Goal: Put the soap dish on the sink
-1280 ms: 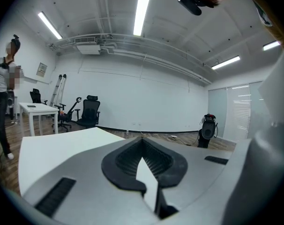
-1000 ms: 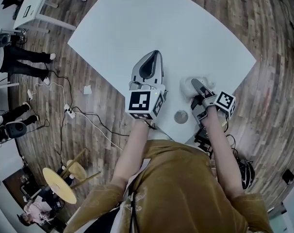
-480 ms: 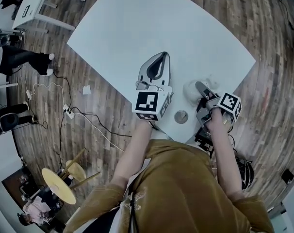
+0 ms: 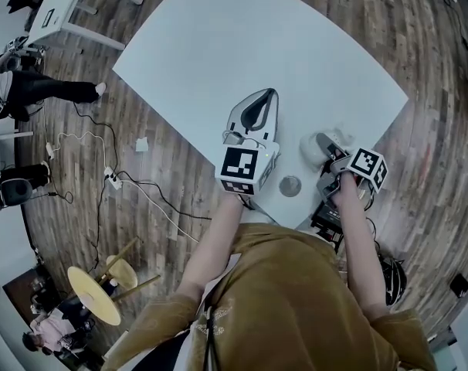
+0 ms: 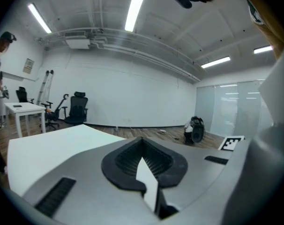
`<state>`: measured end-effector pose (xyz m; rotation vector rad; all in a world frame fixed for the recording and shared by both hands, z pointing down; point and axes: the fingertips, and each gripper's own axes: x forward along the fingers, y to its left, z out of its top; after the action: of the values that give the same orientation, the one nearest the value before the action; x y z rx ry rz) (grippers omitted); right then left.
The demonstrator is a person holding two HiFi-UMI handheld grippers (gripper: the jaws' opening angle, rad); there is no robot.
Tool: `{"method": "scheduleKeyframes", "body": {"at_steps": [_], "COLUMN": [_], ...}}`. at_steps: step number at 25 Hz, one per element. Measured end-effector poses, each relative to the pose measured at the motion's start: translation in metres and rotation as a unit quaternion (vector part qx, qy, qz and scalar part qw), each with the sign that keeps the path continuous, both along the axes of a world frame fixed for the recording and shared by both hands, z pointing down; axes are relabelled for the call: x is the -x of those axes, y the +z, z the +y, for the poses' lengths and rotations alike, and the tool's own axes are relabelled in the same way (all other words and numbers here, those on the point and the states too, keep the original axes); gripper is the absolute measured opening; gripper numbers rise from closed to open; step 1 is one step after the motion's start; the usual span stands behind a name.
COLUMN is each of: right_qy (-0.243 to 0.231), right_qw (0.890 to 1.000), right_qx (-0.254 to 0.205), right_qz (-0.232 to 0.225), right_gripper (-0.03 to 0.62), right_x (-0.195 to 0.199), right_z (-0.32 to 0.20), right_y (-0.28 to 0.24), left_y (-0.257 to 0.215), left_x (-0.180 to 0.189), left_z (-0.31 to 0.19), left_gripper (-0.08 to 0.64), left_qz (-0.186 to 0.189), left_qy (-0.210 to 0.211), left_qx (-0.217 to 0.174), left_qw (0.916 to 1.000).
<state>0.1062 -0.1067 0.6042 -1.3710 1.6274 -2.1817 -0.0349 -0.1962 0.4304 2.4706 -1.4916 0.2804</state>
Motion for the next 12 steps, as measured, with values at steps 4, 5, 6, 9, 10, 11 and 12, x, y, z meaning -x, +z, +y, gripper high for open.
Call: {"method": "scheduleKeyframes", "body": {"at_steps": [4, 5, 6, 9, 10, 11, 12], "right_qy": [0.006, 0.005, 0.004, 0.005, 0.004, 0.002, 0.000], "right_qw": [1.000, 1.000, 1.000, 1.000, 1.000, 1.000, 1.000], "right_qx": [0.005, 0.005, 0.005, 0.004, 0.002, 0.000, -0.002], "right_qz": [-0.009, -0.010, -0.012, -0.016, -0.015, -0.013, -0.011], "right_gripper": [0.242, 0.242, 0.242, 0.242, 0.242, 0.242, 0.242], "right_x": [0.003, 0.005, 0.007, 0.011, 0.012, 0.013, 0.014], "right_z": [0.000, -0.001, -0.002, -0.006, -0.006, -0.006, -0.006], "right_y": [0.006, 0.008, 0.009, 0.011, 0.011, 0.011, 0.010], "left_y": [0.038, 0.048, 0.058, 0.079, 0.082, 0.082, 0.082], "left_x": [-0.047, -0.059, -0.070, -0.093, -0.099, -0.103, -0.106], "left_z": [0.021, 0.031, 0.041, 0.075, 0.087, 0.097, 0.106], "left_gripper": [0.009, 0.012, 0.012, 0.012, 0.012, 0.012, 0.012], "left_qz": [-0.075, -0.109, -0.153, -0.275, -0.290, -0.293, -0.293], "left_qy": [0.138, 0.179, 0.220, 0.327, 0.355, 0.379, 0.401], "left_qx": [0.032, 0.032, 0.028, -0.005, -0.014, -0.019, -0.019], "left_qw": [0.9871, 0.9771, 0.9629, 0.9040, 0.8887, 0.8777, 0.8680]}}
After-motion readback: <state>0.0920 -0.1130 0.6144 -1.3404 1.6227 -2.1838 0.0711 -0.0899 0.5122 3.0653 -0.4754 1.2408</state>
